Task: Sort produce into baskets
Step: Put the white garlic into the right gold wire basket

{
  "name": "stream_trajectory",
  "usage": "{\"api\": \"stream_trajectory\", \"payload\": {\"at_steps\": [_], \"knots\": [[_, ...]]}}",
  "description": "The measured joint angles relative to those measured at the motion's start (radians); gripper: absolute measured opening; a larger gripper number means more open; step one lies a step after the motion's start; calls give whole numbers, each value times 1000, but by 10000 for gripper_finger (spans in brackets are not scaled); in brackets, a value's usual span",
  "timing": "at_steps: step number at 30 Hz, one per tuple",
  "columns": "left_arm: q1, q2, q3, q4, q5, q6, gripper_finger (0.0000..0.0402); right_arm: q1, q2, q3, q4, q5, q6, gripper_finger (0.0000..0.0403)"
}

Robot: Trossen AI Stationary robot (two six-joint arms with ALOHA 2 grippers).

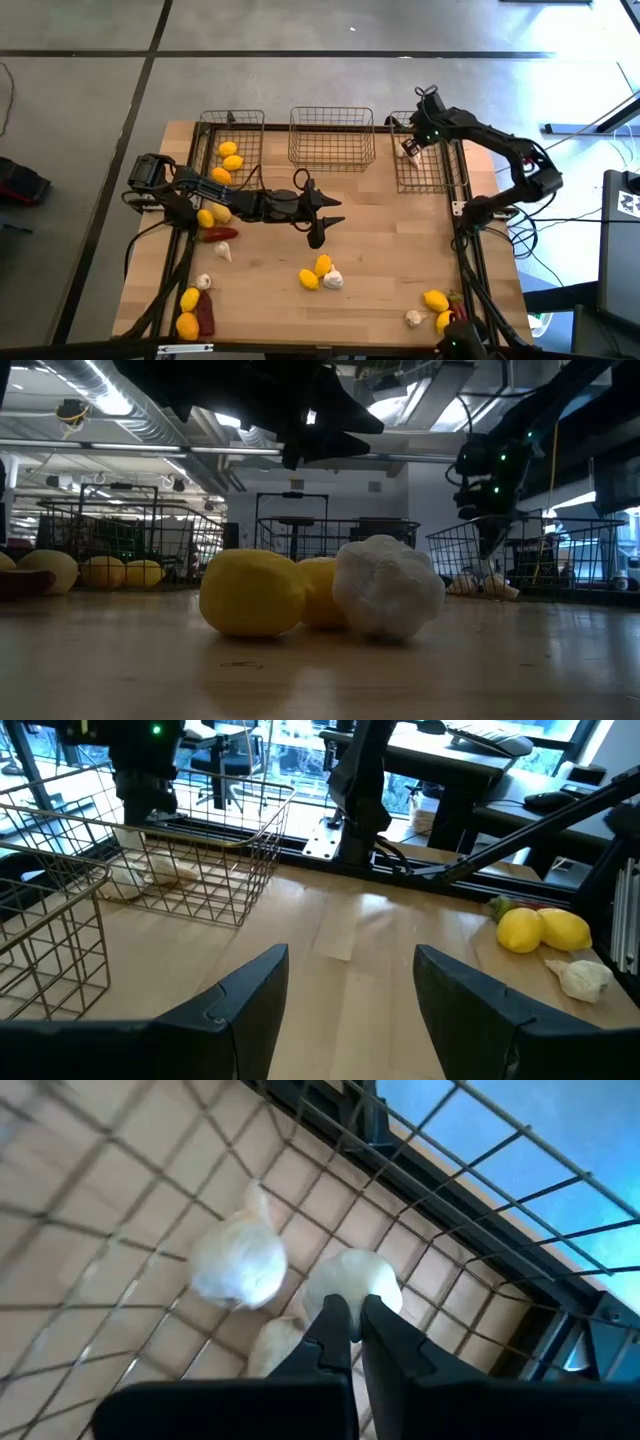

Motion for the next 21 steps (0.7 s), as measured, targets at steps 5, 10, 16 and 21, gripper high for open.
{"api": "stream_trajectory", "payload": {"at_steps": [5,10,16,21], "knots": [[0,0,0,0,0,0,212,0,56,0,26,0,1,10],[0,0,0,0,0,0,212,2,98,0,25,0,2,10],[0,0,0,0,0,0,212,2,125,0,26,0,3,10],[0,0,0,0,0,0,212,2,132,0,25,0,3,25]]}}
